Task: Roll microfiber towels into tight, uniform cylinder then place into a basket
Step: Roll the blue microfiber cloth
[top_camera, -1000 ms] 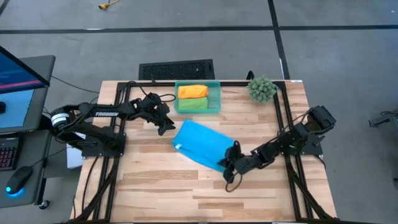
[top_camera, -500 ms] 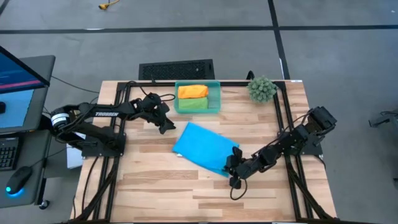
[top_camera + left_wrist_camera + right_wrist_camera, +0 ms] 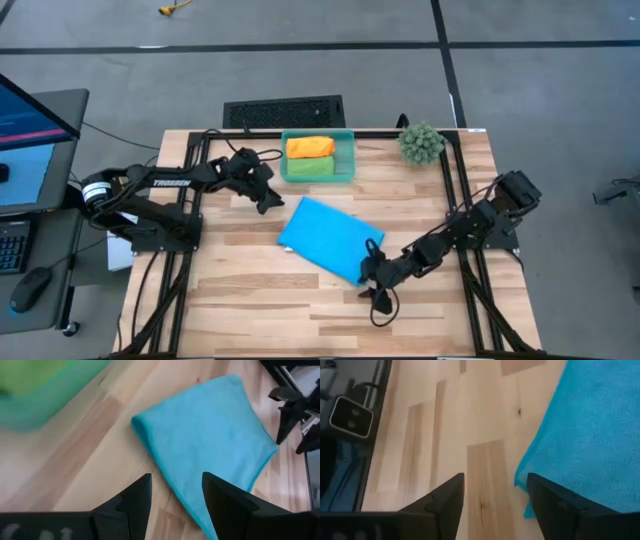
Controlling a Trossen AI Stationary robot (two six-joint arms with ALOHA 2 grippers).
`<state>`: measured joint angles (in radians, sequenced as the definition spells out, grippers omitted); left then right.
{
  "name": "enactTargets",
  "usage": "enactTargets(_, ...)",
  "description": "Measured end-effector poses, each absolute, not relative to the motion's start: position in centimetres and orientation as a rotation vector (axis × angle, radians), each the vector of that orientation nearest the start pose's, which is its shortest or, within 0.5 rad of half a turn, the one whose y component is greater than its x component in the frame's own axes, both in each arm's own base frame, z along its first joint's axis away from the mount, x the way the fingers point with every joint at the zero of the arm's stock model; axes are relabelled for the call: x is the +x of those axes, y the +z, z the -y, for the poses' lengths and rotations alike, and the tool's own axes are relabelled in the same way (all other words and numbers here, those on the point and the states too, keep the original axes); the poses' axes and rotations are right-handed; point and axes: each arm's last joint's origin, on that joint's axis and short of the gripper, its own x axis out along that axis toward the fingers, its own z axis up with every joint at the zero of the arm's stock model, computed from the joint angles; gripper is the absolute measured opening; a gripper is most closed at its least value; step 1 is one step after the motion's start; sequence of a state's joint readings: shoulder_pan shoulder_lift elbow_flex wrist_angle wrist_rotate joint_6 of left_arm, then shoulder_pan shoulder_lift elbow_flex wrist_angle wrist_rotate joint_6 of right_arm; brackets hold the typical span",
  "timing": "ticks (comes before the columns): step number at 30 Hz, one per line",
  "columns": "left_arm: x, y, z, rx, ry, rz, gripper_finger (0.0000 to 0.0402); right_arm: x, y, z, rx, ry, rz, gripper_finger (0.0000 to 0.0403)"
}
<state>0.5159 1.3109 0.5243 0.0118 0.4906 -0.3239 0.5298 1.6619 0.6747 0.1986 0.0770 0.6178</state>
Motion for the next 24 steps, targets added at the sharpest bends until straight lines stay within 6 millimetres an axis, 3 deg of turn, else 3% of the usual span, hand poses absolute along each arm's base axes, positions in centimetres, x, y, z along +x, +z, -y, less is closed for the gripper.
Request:
enactTargets(6, 22.6, 17.4, -8.9, -0.528, 0.033, -0.662, 0.0166, 26.0, 15.0, -13.8, 0.357, 0.143, -0.839, 0.0241)
enactTargets(12, 24.0, 17.4, -5.2, -0.330, 0.053, -0.698, 0.0151, 25.8, 17.6, -12.0, 0.272, 0.052, -0.729, 0.0230)
enactTargets(16, 24.8, 17.9, -2.9, -0.290, 0.006, -0.645, 0.0138, 25.7, 18.8, -10.4, 0.239, -0.029, -0.681, 0.0225)
enactTargets(24, 25.1, 18.0, 0.1, -0.191, 0.030, -0.631, 0.0082, 26.5, 18.7, -7.1, 0.265, -0.149, -0.701, 0.0223)
